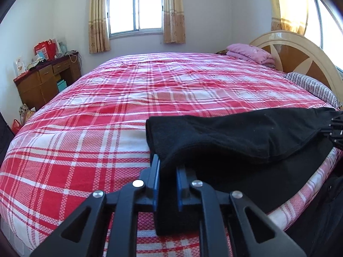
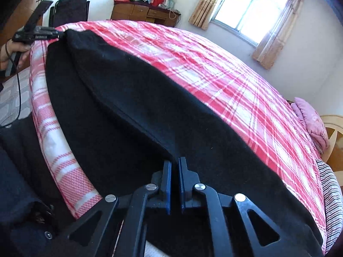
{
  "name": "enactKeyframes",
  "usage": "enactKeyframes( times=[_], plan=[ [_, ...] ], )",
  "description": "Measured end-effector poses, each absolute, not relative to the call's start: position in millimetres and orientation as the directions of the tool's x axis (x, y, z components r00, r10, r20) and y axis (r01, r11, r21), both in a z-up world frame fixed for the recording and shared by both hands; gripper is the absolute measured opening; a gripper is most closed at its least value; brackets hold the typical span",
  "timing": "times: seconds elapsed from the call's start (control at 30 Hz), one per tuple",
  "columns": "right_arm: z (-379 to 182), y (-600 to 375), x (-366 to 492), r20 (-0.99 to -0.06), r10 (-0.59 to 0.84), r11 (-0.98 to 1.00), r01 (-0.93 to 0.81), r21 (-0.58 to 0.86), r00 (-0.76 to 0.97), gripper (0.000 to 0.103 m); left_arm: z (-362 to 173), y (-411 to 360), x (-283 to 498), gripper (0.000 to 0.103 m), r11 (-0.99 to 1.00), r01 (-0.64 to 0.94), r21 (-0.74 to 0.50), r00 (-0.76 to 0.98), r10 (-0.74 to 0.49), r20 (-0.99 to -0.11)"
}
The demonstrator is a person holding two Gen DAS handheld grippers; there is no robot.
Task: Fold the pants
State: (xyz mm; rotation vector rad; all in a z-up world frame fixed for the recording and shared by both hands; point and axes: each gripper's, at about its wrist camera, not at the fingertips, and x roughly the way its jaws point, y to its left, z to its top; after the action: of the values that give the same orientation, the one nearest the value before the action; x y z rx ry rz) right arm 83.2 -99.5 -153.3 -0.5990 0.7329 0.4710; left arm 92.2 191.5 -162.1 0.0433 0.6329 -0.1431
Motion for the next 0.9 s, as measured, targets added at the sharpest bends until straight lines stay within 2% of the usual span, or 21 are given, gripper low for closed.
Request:
enactKeyframes(
  times=[0.37,0.9],
  plan=[
    [-115.5,-110.3,60.8,-0.691,0.280,0.775,-0.582,-0.247,0.667,0.005,-134.7,202.2,69.8,0.011,0.986,0.166,-0.003,0.839,-0.143,-0.524],
    [-169.7,-105.2,47.8,-0.810,0.241,0.699,-0.674,-0.237,0.535,0.005,-178.4,214.1,55.8,0.011,0.979,0.198,-0.037,0.795,-0.183,-0.578]
  ],
)
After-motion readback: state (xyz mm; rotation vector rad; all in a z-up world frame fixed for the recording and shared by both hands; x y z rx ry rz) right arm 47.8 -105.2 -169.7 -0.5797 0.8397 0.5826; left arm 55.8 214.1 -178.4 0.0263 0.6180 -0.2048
